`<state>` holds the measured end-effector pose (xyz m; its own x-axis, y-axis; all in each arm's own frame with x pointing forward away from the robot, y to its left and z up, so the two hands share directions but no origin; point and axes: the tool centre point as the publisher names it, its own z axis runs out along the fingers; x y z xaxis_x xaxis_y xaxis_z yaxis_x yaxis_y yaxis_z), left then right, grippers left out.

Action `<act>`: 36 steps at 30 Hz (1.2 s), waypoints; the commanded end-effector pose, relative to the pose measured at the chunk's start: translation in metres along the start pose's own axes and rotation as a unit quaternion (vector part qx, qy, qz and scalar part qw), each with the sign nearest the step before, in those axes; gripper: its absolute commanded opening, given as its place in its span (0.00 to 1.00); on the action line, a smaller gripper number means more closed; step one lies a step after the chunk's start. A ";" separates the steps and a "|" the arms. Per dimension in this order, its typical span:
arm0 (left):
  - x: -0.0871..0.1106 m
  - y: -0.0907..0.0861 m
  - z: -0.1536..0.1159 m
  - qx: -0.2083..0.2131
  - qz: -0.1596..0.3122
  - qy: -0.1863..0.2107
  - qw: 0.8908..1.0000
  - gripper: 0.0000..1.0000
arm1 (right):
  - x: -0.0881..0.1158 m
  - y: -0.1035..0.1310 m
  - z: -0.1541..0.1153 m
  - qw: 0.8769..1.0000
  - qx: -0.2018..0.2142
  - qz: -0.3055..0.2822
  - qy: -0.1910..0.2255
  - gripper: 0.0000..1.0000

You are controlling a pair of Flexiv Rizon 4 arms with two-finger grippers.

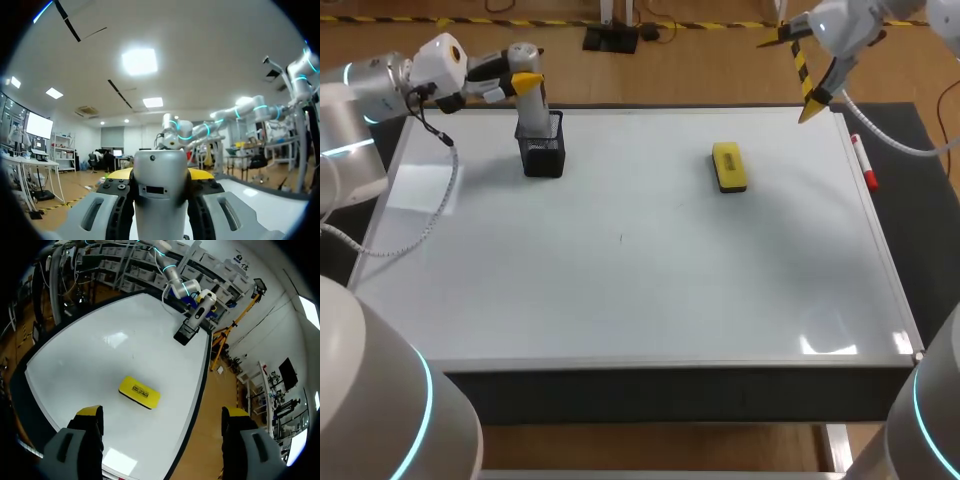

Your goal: Pick up the inspection probe, press it on each red-marked spot on the whiteboard one by one, put down the probe, pick up the eraser, and wipe off all the red marks.

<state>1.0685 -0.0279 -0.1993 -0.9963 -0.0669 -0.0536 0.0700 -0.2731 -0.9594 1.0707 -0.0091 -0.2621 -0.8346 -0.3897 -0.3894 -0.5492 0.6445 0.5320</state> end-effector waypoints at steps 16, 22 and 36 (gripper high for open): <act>-0.006 0.029 -0.004 0.003 0.001 0.001 1.000 0.00 | 0.000 0.000 -0.001 1.000 0.002 -0.001 0.002 1.00; -0.008 0.037 -0.003 0.001 -0.002 -0.004 1.000 0.00 | 0.000 0.000 -0.001 1.000 0.002 -0.001 0.002 1.00; -0.009 0.046 -0.007 -0.002 -0.010 -0.006 1.000 0.00 | 0.000 0.000 -0.001 1.000 0.002 -0.001 0.002 1.00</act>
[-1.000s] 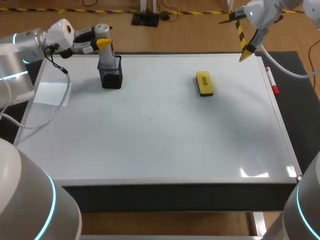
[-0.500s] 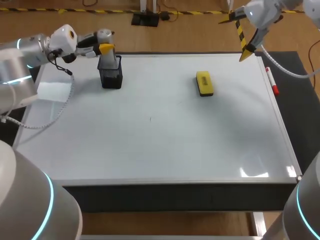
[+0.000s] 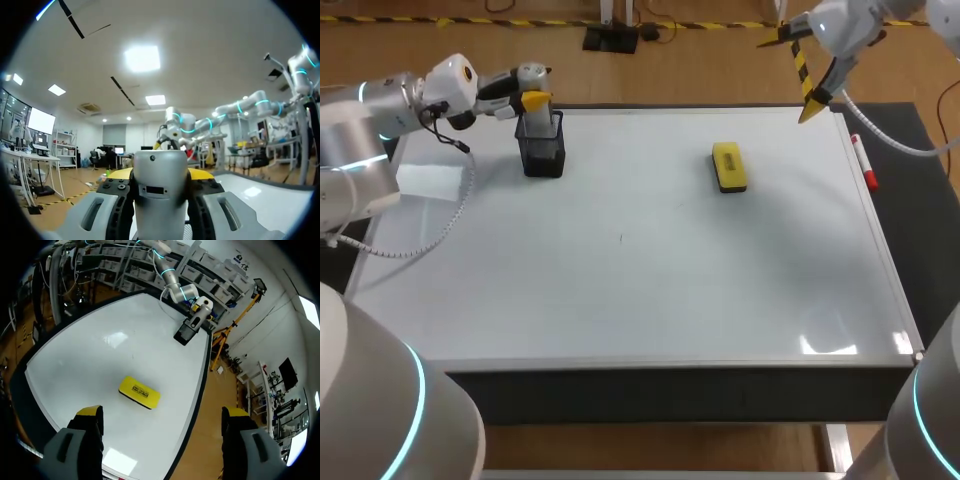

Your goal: Pick up the inspection probe, press it on each red-marked spot on the whiteboard one by one, put down the probe, pick up the eraser, and wipe off all the red marks.

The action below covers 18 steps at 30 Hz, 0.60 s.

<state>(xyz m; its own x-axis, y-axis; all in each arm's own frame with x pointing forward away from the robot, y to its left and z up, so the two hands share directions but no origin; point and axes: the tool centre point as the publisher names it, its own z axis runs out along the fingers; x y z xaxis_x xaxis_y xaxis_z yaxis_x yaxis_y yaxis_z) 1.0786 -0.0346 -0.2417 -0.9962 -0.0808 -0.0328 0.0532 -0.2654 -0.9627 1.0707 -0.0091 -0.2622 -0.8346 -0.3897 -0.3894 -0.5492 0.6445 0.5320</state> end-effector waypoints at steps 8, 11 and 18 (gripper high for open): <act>-0.002 0.005 -0.003 0.002 -0.007 0.005 1.000 0.00 | 0.000 0.000 -0.001 1.000 0.002 -0.001 0.002 1.00; -0.001 0.006 -0.003 0.001 -0.009 0.007 1.000 0.00 | 0.000 0.000 -0.001 1.000 0.002 -0.001 0.002 1.00; -0.001 0.007 -0.004 -0.002 -0.012 0.007 1.000 0.00 | 0.000 0.000 -0.001 1.000 0.002 -0.001 0.002 1.00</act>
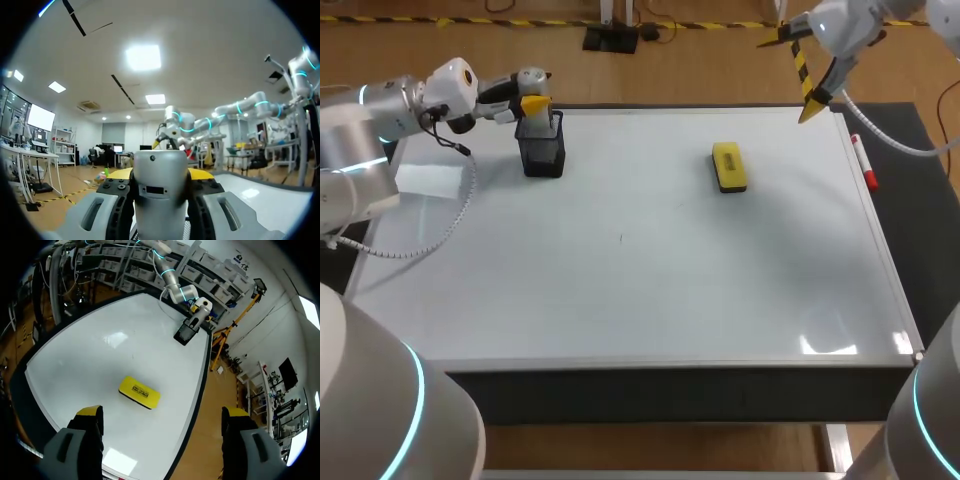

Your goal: Pick up the inspection probe, press it on each red-marked spot on the whiteboard one by one, put down the probe, pick up the eraser, and wipe off all the red marks.

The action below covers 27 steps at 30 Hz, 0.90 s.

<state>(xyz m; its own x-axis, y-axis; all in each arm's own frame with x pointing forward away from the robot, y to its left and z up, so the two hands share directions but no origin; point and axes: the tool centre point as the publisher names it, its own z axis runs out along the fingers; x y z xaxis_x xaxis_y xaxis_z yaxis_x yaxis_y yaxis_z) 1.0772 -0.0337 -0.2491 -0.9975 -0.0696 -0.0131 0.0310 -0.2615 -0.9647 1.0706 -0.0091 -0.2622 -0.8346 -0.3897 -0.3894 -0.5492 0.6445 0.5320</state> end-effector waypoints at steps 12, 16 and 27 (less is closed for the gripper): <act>-0.001 0.002 -0.001 0.005 0.000 0.005 1.000 0.14 | 0.000 0.000 -0.001 1.000 0.002 -0.001 0.002 1.00; 0.001 0.001 0.001 0.007 0.001 0.005 1.000 0.24 | 0.000 0.000 -0.001 1.000 0.002 -0.001 0.002 1.00; 0.005 -0.001 -0.001 0.005 0.002 -0.001 1.000 1.00 | 0.000 0.000 -0.001 1.000 0.002 -0.001 0.002 1.00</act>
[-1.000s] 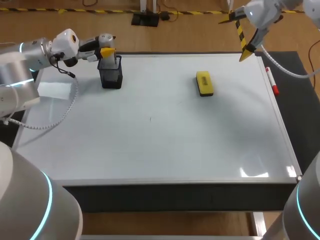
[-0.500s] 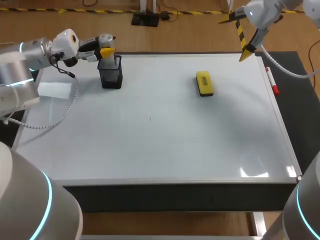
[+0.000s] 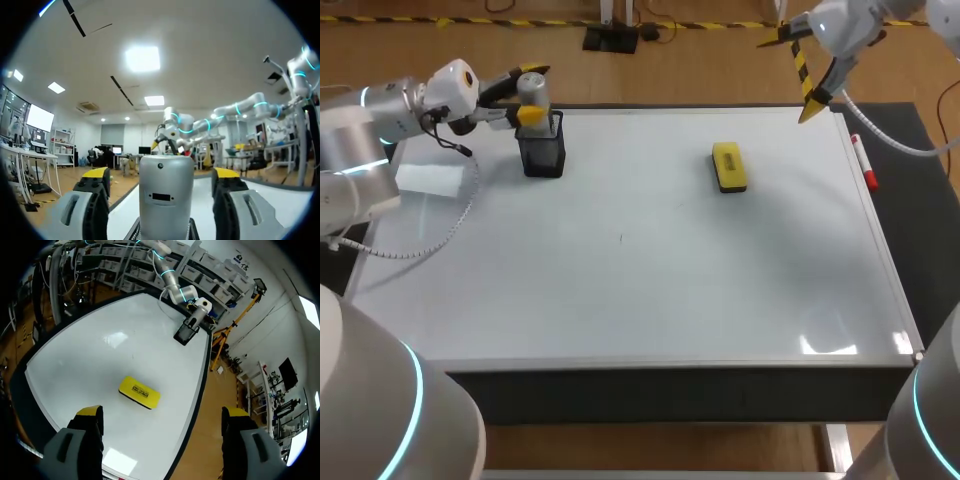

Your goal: Pick up the inspection probe, press it on each red-marked spot on the whiteboard one by one, put down the probe, pick up the eraser, and wipe off all the red marks.

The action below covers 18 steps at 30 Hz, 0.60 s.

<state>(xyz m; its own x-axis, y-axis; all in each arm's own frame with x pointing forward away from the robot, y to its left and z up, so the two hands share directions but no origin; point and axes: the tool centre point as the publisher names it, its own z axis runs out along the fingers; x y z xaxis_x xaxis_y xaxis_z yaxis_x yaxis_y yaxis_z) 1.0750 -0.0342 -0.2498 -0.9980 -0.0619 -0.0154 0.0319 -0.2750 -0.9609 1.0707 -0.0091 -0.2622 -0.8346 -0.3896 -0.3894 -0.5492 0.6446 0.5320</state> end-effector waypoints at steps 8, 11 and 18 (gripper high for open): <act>0.007 -0.013 -0.009 -0.020 0.013 -0.024 0.999 1.00 | 0.000 0.000 -0.001 1.000 0.002 -0.001 0.002 1.00; 0.009 -0.016 -0.013 -0.037 0.017 -0.036 0.999 1.00 | 0.000 0.000 -0.001 1.000 0.002 -0.001 0.002 1.00; 0.015 -0.025 -0.023 -0.084 0.026 -0.077 0.993 1.00 | 0.000 0.000 -0.001 1.000 0.002 -0.001 0.002 1.00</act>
<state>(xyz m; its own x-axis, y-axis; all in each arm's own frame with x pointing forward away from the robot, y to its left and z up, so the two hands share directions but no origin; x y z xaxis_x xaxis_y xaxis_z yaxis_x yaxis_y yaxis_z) 1.0750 -0.0071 -0.2444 -0.9924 -0.1135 -0.0479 0.0688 -0.1880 -0.9798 1.0707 -0.0090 -0.2623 -0.8345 -0.3897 -0.3896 -0.5493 0.6445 0.5319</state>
